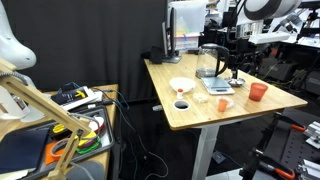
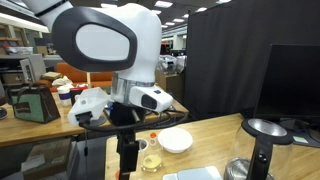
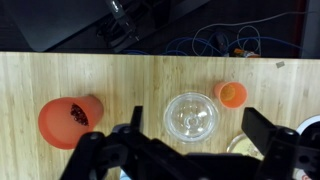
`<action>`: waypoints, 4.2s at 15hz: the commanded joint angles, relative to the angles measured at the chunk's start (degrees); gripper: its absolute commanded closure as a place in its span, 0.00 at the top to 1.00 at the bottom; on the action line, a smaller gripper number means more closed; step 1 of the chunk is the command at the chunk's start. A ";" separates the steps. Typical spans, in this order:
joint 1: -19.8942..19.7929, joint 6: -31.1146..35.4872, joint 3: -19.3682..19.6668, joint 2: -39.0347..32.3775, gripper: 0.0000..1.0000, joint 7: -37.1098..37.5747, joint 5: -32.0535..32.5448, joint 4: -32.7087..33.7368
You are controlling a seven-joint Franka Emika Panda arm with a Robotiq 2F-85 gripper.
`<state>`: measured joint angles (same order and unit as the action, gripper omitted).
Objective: Pick up the lid and close the jar
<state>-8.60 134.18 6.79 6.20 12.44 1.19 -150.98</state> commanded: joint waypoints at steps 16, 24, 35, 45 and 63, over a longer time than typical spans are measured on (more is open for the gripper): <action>1.22 15.11 0.73 -16.33 1.00 11.87 -2.45 6.01; 2.79 14.92 2.05 -21.62 1.00 15.11 -4.83 8.80; 3.35 16.13 2.80 -26.03 1.00 16.23 -8.14 10.46; 7.52 17.84 5.73 -31.30 1.00 21.99 -6.91 12.87; 7.67 17.62 5.70 -31.03 0.27 22.03 -8.39 13.51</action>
<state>-0.49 151.48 12.71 -24.21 35.17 -6.13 -137.69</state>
